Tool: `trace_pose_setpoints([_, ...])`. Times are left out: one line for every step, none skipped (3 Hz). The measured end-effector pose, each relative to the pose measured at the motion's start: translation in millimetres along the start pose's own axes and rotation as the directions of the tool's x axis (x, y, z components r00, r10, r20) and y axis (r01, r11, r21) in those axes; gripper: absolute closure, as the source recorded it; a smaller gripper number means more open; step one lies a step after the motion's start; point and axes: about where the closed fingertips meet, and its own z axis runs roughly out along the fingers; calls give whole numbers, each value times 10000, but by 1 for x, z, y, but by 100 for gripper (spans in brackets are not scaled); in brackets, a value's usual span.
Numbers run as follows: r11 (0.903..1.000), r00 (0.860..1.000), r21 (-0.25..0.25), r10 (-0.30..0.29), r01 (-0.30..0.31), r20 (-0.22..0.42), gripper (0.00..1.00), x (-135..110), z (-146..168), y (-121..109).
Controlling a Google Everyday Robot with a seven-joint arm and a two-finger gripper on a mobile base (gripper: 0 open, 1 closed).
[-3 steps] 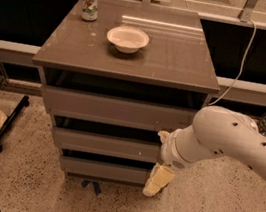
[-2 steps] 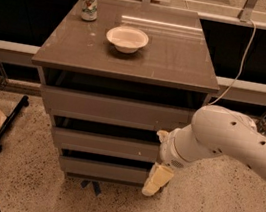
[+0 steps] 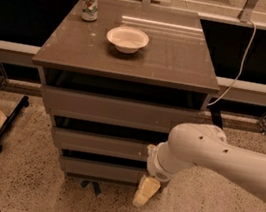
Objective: Open bottom drawer
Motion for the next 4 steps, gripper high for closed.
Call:
trace_pose_setpoints([9996,9995,78,257,-259,161,0,20,59,-8])
trace_pose_setpoints([9932,9919,151,1147,-1157,542,0,60,139,-31])
trace_pose_setpoints([9849,9824,-32,1730,-1732,702,0,83,185,-40])
trace_pose_setpoints([9675,9628,-284,2529,-2514,951,0,108,221,-45])
